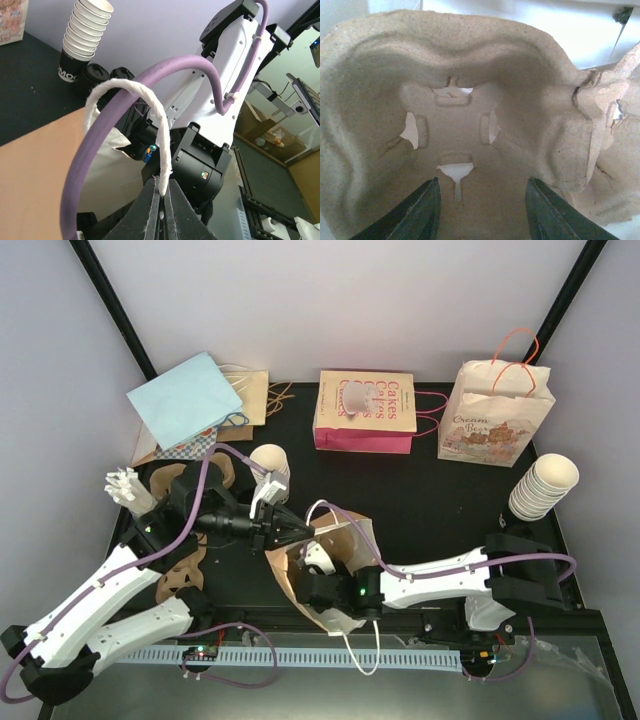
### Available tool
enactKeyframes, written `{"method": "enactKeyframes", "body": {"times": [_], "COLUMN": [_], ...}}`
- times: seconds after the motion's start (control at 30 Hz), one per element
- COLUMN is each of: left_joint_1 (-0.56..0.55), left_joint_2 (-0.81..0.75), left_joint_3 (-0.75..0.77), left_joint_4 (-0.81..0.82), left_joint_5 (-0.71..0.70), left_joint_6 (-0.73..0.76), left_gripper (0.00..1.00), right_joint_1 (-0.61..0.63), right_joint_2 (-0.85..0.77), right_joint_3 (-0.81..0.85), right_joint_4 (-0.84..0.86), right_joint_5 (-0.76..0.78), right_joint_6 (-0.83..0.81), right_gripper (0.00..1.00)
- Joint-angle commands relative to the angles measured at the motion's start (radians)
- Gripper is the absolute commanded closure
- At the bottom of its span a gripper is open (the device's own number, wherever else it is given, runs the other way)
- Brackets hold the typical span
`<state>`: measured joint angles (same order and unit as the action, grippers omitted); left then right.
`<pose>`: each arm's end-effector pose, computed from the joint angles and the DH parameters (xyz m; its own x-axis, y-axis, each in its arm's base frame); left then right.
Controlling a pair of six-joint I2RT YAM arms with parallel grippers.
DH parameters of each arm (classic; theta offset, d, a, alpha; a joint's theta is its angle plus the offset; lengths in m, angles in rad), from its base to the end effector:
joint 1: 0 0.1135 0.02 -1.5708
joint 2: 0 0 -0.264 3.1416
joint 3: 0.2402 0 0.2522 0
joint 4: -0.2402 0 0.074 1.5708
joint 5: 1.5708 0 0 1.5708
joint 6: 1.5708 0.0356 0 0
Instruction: Pack the takeout coffee
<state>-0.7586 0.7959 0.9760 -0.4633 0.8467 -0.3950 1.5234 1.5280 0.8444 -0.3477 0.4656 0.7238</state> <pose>0.0972 -0.1289 0.3778 -0.5634 0.1828 -0.8057 0.8244 0.0611 -0.5627 0.0297 0.2898 0.1783 -0.6143 -0.4615 -0.6400 -0.6337 0.7719 0.0516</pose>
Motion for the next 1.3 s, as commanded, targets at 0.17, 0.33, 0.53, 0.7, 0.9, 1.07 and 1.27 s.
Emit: {"method": "enactKeyframes", "body": {"times": [0.17,0.33,0.53,0.7,0.9,1.07,1.27], "left_joint_1": [-0.006,-0.005,-0.005,-0.005,-0.007,-0.007,-0.007], "left_joint_2": [-0.025,-0.023,-0.004,0.014,0.035,0.037,0.039], "left_joint_3": [0.001,-0.005,-0.024,-0.026,-0.031,-0.029,-0.004], "left_joint_4": [0.063,0.052,0.047,0.059,0.062,0.063,0.025], "left_joint_5": [0.052,0.037,-0.029,-0.068,-0.062,-0.069,-0.127], "left_joint_6": [-0.033,-0.023,-0.006,-0.006,-0.002,-0.002,0.003], "left_gripper": [0.98,0.98,0.98,0.99,0.98,0.98,0.98], "right_joint_1": [-0.074,-0.058,0.022,0.057,0.070,0.069,0.068], "right_joint_2": [0.044,-0.023,-0.092,-0.161,-0.239,-0.283,-0.329], "right_joint_3": [-0.027,-0.007,0.041,0.080,0.155,0.224,0.336], "right_joint_4": [-0.029,-0.125,-0.227,-0.317,-0.425,-0.474,-0.567], "right_joint_5": [-0.050,0.043,0.125,0.162,0.189,0.214,0.215], "right_joint_6": [0.009,0.005,0.014,0.030,0.008,-0.038,-0.090], "right_gripper": [0.52,0.52,0.52,0.50,0.43,0.41,0.42]}}
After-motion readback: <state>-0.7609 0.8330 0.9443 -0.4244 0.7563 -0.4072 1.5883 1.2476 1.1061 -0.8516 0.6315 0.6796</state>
